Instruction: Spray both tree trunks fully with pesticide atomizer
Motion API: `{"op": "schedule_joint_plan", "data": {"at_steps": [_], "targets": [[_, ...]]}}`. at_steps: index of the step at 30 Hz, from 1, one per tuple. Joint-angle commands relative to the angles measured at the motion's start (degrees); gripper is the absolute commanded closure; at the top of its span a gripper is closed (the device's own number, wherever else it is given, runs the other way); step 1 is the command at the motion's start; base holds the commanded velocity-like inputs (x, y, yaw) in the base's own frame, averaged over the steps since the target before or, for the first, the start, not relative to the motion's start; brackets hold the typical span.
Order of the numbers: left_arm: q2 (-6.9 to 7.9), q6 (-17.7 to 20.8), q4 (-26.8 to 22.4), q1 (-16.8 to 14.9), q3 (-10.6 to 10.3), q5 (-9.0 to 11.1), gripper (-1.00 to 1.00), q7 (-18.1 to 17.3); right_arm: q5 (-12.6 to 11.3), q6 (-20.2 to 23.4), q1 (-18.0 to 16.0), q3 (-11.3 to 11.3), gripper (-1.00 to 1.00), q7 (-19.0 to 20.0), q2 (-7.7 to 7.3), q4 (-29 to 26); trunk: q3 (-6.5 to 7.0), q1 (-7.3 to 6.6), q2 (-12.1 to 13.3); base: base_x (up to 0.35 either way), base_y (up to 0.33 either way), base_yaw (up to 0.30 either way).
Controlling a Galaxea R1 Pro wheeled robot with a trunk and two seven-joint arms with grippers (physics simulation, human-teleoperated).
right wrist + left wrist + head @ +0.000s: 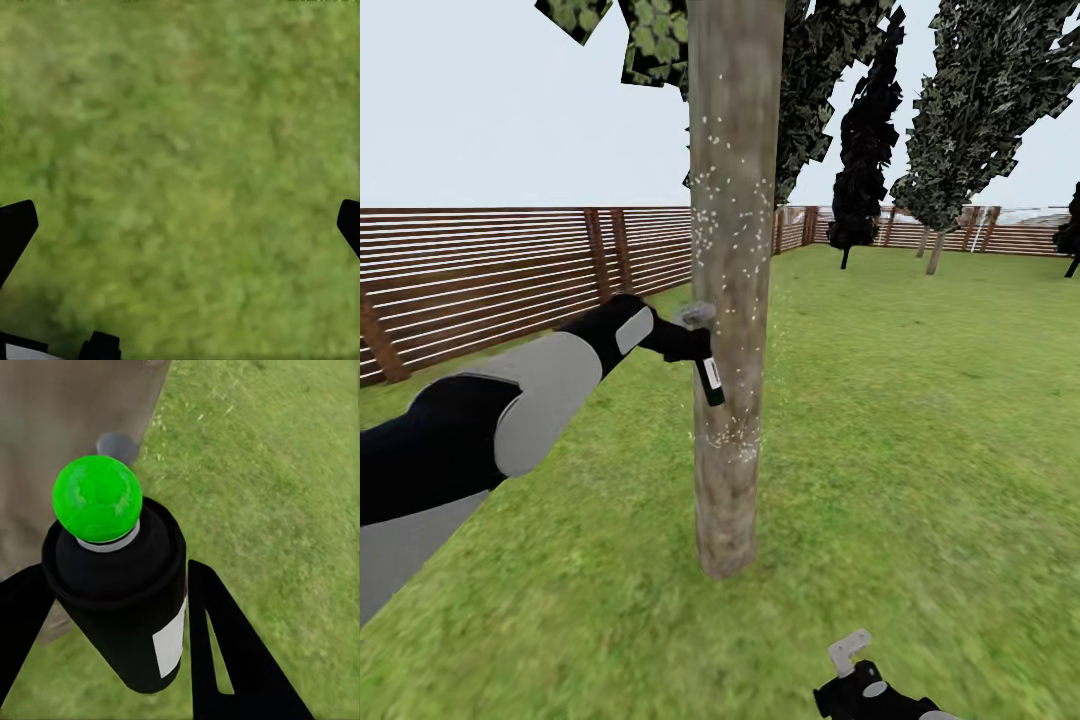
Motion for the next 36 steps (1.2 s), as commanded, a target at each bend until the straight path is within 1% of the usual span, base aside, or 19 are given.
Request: {"op": "schedule_joint_plan", "data": {"at_steps": [1,2,3,6,7,10,11,12,13,15,17,18,22,27,29,31,32,33,36], "targets": [[0.0,-0.1,0.0,0.6,0.2,0.1,1.0,0.0,0.0,0.0,0.0,0.0,-1.0,0.0,0.29,0.0,0.0,0.0,0.0,0.0,0.0,0.0],[0.0,-2.8,0.0,2.8,0.2,0.0,1.0,0.0,0.0,0.0,0.0,0.0,-1.0,0.0,1.12,0.0,0.0,0.0,0.0,0.0,0.0,0.0],[0.0,-4.2,0.0,4.0,0.2,0.0,1.0,0.0,0.0,-0.1,0.0,0.0,-1.0,0.1,1.32,0.0,0.0,0.0,0.0,0.0,0.0,0.0],[0.0,-5.9,0.0,8.5,0.2,0.0,1.0,0.0,0.0,-0.2,0.0,0.0,-1.0,0.1,1.37,-0.1,0.0,0.0,0.0,0.0,0.0,0.0],[0.0,-7.6,0.0,10.7,0.2,0.0,1.0,0.0,0.1,-0.2,0.0,0.1,-1.0,0.0,1.38,-0.1,0.0,0.0,0.0,0.0,0.0,0.0],[0.0,-9.9,0.0,13.1,0.1,0.0,1.0,0.0,0.4,-0.1,0.0,0.2,-1.0,0.0,1.42,0.0,0.0,0.0,0.0,0.0,0.0,0.0],[0.0,-10.0,0.0,13.4,0.1,-0.2,1.0,0.0,1.0,-0.1,0.0,0.1,-1.0,0.0,1.43,0.0,0.0,0.0,0.0,0.0,0.0,0.0],[0.0,-10.2,0.0,13.7,0.0,-2.1,1.0,0.1,3.6,0.0,0.0,0.1,-1.0,0.0,1.44,0.0,0.0,0.0,0.0,0.0,0.0,0.0],[0.0,-10.3,0.0,13.8,-0.1,-4.8,1.0,0.2,5.0,0.0,0.0,0.1,-1.0,0.0,1.45,0.0,0.0,0.0,0.0,0.0,0.0,0.0],[0.0,-10.3,0.0,13.9,-0.2,-8.8,1.0,0.3,6.0,0.9,0.0,0.1,-1.0,0.0,1.45,0.0,0.0,0.0,0.0,0.0,0.0,0.0],[0.0,-10.4,-0.1,13.9,-0.2,-11.2,1.0,0.5,6.5,2.2,0.0,0.1,-1.0,0.0,1.41,0.0,0.0,0.0,0.0,0.0,0.0,0.0],[0.0,-10.4,0.0,14.0,-0.2,-11.6,1.0,0.8,6.5,2.4,0.0,0.1,-1.0,0.0,1.38,0.0,0.0,0.0,0.0,0.0,0.0,0.0],[0.0,-10.7,0.0,14.0,-0.2,-12.1,1.0,6.1,6.6,2.6,0.0,0.1,-1.0,0.0,1.29,0.0,0.0,0.0,0.0,0.0,0.0,0.0],[0.0,-12.2,-0.5,14.0,-0.2,-12.1,1.0,7.5,6.6,2.7,0.0,0.1,-1.0,0.0,1.27,0.0,0.0,0.0,0.0,0.0,0.0,0.0],[0.0,-11.8,-4.8,14.0,-0.4,-12.1,1.0,7.5,6.6,2.7,0.0,0.1,-1.0,0.0,1.27,0.0,0.0,0.0,0.0,0.0,0.0,0.0],[0.0,-9.1,-10.0,14.0,-0.4,-12.0,1.0,7.5,6.6,2.7,0.0,0.1,-1.0,0.0,1.27,0.0,0.0,0.0,0.0,0.0,0.0,0.0],[0.0,-6.7,-14.7,14.0,-0.4,-12.0,1.0,7.5,6.6,2.7,0.0,0.1,-1.0,0.0,1.27,0.0,0.0,0.0,0.0,0.0,0.0,0.0],[0.0,-5.8,-17.3,14.0,-0.4,-12.0,1.0,7.4,6.6,2.7,0.0,0.0,-1.0,0.0,1.26,0.0,0.0,0.0,0.0,0.0,0.0,0.0],[0.0,-5.0,-20.4,14.0,-0.4,-12.0,1.0,7.4,6.7,2.6,0.0,0.0,-1.0,0.0,1.27,0.0,0.0,0.0,0.0,0.0,0.0,0.0]]}}
